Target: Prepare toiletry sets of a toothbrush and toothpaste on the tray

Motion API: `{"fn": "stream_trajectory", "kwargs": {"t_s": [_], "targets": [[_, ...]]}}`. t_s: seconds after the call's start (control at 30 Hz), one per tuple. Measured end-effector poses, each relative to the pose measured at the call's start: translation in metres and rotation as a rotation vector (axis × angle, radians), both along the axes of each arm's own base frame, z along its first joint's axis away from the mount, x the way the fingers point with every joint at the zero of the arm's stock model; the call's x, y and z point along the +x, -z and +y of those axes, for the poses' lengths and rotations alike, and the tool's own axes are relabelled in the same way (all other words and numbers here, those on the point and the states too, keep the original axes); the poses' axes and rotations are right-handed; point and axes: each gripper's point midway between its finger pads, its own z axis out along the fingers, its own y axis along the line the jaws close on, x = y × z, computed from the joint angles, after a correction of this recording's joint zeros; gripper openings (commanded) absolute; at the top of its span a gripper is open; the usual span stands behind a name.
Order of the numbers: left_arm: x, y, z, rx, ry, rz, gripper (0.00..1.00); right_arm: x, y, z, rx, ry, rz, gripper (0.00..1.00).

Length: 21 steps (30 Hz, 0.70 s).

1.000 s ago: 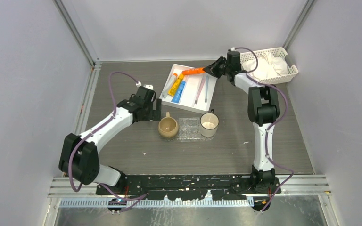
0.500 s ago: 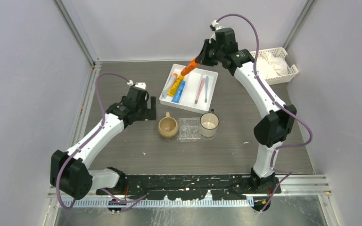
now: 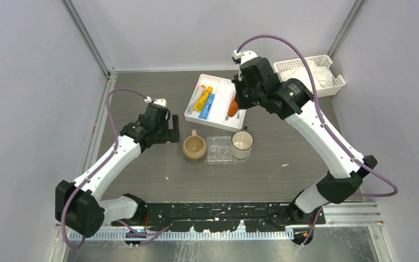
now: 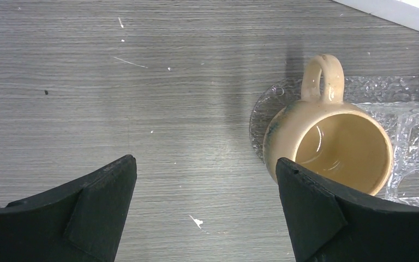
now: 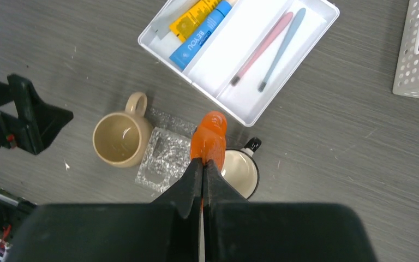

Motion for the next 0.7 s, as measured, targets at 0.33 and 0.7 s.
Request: {"fn": "stream_trajectory", "kwargs": {"t_s": [0.33, 0.7], "targets": [[-0.005, 0.002, 0.002, -0.006, -0.01, 0.007, 1.0, -0.052, 0.049, 0.024, -0.19, -0.101, 0.032, 0.01], [-0.006, 0.0, 0.002, -0.009, -0.01, -0.001, 1.0, -0.055, 0.089, 0.026, -0.197, -0.083, 0.055, 0.01]]}}
